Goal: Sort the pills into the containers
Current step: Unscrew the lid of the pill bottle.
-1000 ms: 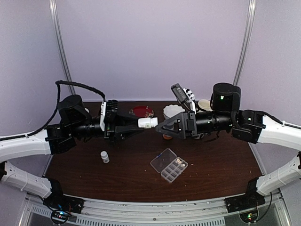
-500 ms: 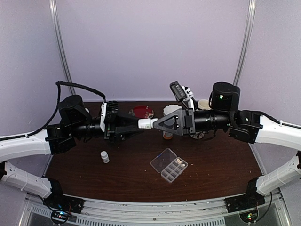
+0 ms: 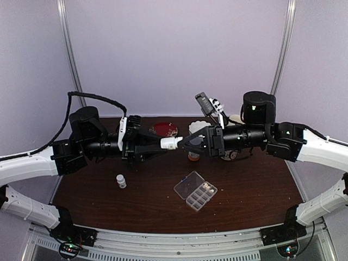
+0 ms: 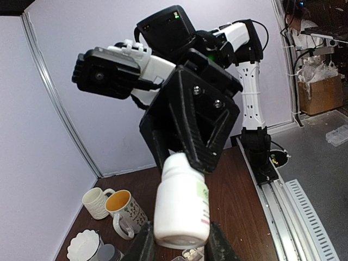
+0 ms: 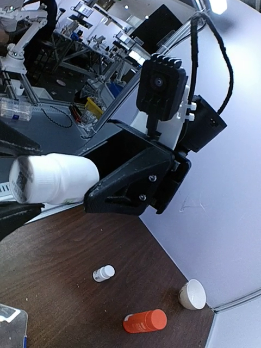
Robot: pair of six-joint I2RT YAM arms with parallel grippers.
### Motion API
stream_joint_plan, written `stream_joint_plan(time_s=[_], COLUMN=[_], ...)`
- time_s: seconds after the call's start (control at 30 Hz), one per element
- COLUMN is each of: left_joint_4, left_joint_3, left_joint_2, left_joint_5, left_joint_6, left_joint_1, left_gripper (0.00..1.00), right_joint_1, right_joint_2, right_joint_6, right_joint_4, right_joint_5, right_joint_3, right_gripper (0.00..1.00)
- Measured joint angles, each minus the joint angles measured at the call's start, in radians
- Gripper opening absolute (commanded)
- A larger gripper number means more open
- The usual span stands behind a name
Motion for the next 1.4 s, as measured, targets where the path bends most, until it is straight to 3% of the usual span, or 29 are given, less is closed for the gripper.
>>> stream_joint_plan(time_s=[0.37, 0.7, 0.9, 1.13, 1.4], left_joint_4=[-0.116, -0.004, 0.065, 0.124, 0.152], left_joint_3=[0.066, -0.015, -0.019, -0.04, -0.079], left_joint_2=[0.026, 0.029, 0.031, 0.034, 0.018], left_joint_5=[0.058, 0.117, 0.116, 0.115, 0.089], left_joint_6=[-0.11, -0.27, -0.338, -0.36, -0.347], left_joint_1=[-0.007, -0.021, 0.001, 0.002, 0.002], left_gripper=[0.0, 0.0, 0.0, 0.0, 0.0], right_joint_1=[0.1, 0.144, 0.161, 0.167, 0.151], right_joint_2=[-0.006, -0.08, -0.156, -0.173, -0.215], right_joint_6=[-0.68, -1.34, -1.582, -1.595, -1.255], right_joint_4=[-0.287, -0.244, -0.221, -0.2, -0.201], right_joint_5=[0.2, 0.269, 0.318, 0.388, 0.546], right_joint_3=[0.136, 0.023, -0.041, -0.056, -0.095], right_gripper=[0.0, 0.0, 0.0, 0.0, 0.0])
